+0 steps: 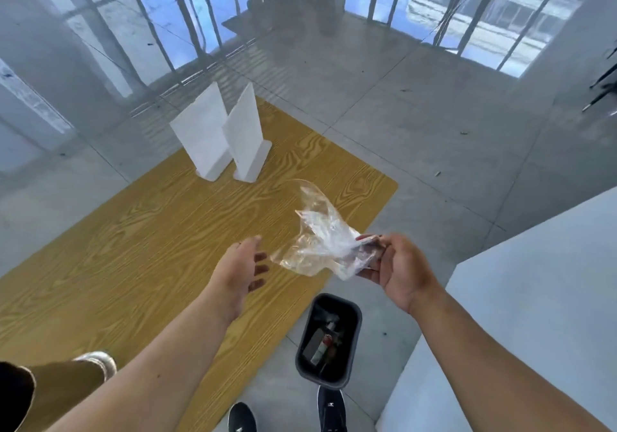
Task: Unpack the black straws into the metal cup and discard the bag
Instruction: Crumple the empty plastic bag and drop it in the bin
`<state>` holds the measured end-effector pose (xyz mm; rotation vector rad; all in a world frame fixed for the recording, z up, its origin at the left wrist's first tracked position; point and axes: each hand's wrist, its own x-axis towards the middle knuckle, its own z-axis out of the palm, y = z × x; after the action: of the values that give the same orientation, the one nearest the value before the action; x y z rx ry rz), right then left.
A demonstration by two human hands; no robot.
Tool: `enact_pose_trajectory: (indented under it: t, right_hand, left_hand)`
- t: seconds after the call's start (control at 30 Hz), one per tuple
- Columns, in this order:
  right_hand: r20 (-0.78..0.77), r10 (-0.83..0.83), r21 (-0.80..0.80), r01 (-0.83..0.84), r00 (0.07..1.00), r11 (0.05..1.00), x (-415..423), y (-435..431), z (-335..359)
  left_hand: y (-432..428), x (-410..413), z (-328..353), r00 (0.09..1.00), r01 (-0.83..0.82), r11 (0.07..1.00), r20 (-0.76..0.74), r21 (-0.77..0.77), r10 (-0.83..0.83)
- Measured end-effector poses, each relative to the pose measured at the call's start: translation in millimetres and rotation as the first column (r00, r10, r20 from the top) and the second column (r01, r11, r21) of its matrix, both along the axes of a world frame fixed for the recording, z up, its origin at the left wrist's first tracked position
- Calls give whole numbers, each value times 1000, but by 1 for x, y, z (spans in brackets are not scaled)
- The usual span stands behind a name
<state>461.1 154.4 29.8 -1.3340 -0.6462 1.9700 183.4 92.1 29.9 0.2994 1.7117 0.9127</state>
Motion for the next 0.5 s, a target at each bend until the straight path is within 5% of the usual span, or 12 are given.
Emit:
enact_pose_trajectory:
  t: [0.13,0.17,0.23,0.3,0.33,0.43,0.5]
  right_hand:
    - [316,-55,194,-8,947,981,-22,-11,-1]
    - [417,-56,252,-56,907,966,-30,-15,0]
    - [623,-40,351,-235,781,906,-44,-23,3]
    - [776,-39,391,-431,630,813,-57,-29,8]
    - [828,-48,394,-517,559,760,-62,-31,12]
    - [906,-55,367,-717,419,592,-72,-35,21]
    - [879,-14,401,-724,476,562,-73,-37,24]
  left_hand:
    - [-1,8,10,946,285,959,161,10,-283]
    - [-1,12,15,940,322,946,111,20,-322]
    - [0,15,20,894,389,919,-263,59,-362]
    - [-1,12,19,546,549,831,-792,90,-275]
    - [-1,10,21,351,657,743,-923,125,-155]
    - [7,5,23,-15,869,483,-980,-111,-198]
    - [11,5,19,-182,846,394,-888,-361,-423]
